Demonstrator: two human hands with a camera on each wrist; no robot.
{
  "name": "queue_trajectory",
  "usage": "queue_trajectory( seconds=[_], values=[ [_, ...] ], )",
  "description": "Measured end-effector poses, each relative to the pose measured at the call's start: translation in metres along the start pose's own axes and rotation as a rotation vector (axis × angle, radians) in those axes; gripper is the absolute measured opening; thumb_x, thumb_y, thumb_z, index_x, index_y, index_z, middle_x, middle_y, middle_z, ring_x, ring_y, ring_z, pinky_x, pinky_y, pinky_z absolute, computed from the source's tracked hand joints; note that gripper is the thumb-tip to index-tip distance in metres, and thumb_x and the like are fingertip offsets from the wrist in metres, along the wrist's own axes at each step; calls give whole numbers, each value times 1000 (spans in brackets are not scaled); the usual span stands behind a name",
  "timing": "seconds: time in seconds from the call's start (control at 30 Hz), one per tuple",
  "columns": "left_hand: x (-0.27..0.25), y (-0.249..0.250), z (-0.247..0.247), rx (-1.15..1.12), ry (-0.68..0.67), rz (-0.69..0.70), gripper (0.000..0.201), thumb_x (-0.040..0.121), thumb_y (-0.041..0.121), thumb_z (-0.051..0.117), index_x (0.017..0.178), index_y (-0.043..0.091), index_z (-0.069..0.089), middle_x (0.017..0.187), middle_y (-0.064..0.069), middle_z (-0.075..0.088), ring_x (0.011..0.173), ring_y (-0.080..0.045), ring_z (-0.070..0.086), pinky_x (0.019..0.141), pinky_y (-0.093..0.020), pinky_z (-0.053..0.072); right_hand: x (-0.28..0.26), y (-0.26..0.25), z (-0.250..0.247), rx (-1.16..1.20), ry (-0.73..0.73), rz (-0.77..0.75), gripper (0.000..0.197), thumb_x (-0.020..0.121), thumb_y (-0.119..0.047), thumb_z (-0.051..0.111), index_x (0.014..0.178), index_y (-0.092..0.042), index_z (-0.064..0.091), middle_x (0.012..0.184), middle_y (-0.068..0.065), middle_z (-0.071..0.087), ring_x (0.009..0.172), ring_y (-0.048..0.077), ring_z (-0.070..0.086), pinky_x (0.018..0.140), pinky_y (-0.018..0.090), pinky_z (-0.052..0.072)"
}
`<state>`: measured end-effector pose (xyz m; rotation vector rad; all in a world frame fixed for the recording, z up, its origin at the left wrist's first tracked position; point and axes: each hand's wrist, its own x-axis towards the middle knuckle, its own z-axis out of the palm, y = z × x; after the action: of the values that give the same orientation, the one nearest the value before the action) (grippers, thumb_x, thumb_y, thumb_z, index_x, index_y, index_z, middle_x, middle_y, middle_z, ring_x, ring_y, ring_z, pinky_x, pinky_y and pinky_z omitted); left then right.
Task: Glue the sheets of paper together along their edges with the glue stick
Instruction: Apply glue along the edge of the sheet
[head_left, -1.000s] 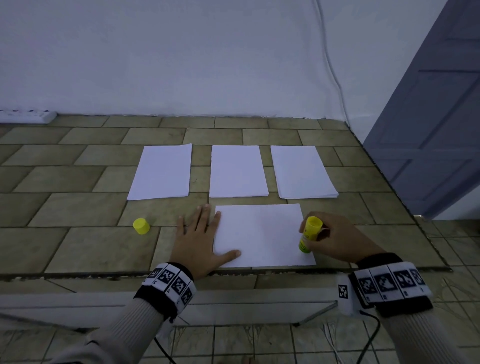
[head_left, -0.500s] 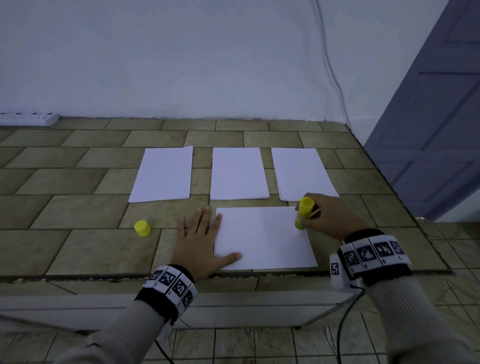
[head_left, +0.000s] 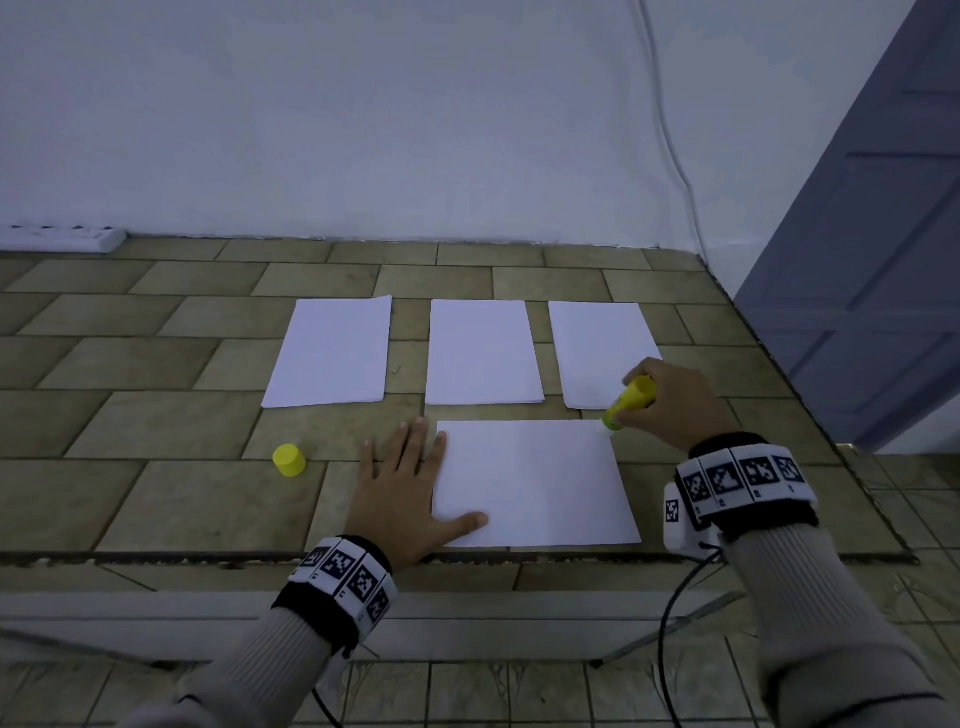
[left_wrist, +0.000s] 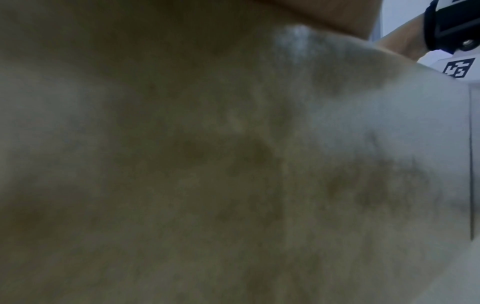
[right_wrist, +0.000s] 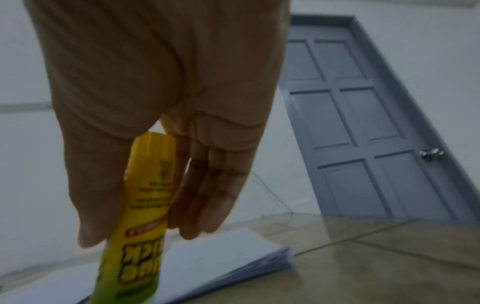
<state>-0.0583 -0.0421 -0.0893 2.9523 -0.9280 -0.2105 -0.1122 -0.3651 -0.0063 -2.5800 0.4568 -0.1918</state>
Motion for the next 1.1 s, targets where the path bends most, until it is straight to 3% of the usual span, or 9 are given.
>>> queue_trajectory(
  seconds=[0.13, 0.27, 0.43, 0.57, 0.7, 0.83, 0.9, 1.0, 1.1],
  values=[
    [1, -1, 0, 8, -14, -2, 125, 54, 98, -12, 155, 23, -9, 161, -4, -19, 148, -21, -18, 118, -55, -8, -10, 9, -8, -264, -136, 125, 37, 75, -38, 75, 101, -15, 64, 94, 3, 60, 84, 17, 56, 70, 28, 43],
    [2, 0, 1, 17, -15, -3, 125, 55, 98, -12, 155, 24, -9, 161, -4, -20, 148, -21, -19, 118, -55, -8, -20, 13, -10, -422, -313, 128, 31, 81, -38, 68, 99, -13, 69, 83, 0, 60, 77, 15, 55, 61, 25, 39],
    [1, -1, 0, 11, -8, 7, 124, 56, 97, -12, 155, 23, -7, 162, -5, -18, 149, -22, -17, 118, -55, -7, -24, 23, -22, -66, -86, 234, 32, 84, -25, 69, 110, -9, 59, 95, 4, 59, 86, 22, 57, 73, 30, 43],
    [0, -1, 1, 12, 15, 15, 124, 58, 96, -14, 156, 21, -3, 163, -7, -13, 149, -23, -13, 118, -56, -5, -20, 30, -19, 100, 84, 328, 42, 83, -16, 72, 116, -1, 51, 105, 12, 56, 90, 23, 49, 77, 33, 38],
    [0, -2, 2, 12, 16, 18, 123, 59, 95, -15, 156, 21, -3, 162, -7, -13, 150, -24, -13, 118, -57, -5, -18, 41, -13, 127, 143, 413, 42, 82, -14, 72, 116, 0, 51, 109, 20, 58, 89, 24, 48, 75, 33, 36],
    [1, -2, 4, 1, 40, 28, 119, 64, 94, -11, 157, 21, 2, 163, -8, -7, 150, -24, -8, 118, -57, -4, -18, 44, -12, 149, 139, 447, 46, 82, -17, 72, 119, 0, 51, 110, 19, 59, 93, 29, 52, 76, 34, 39],
    [1, -2, 5, -8, 53, 33, 117, 67, 94, -8, 157, 20, 5, 163, -9, -4, 150, -25, -5, 118, -58, -2, -20, 43, -13, 136, 111, 488, 42, 82, -23, 73, 112, 2, 57, 99, 19, 61, 89, 30, 56, 74, 33, 40],
    [0, -2, 3, 4, 36, 31, 119, 64, 94, -15, 156, 21, -1, 163, -8, -9, 150, -24, -10, 117, -57, -5, -30, 36, -11, 74, -58, 570, 36, 89, -33, 64, 70, -3, 56, 66, 12, 58, 60, 22, 52, 60, 29, 40],
    [0, -2, 2, -5, 35, 30, 116, 65, 90, -20, 156, 21, -4, 162, -7, -11, 150, -24, -12, 117, -56, -7, -35, 16, -2, 63, -225, 512, 32, 92, -26, 58, 66, -7, 54, 70, 11, 65, 58, 18, 55, 55, 26, 43]
  ],
)
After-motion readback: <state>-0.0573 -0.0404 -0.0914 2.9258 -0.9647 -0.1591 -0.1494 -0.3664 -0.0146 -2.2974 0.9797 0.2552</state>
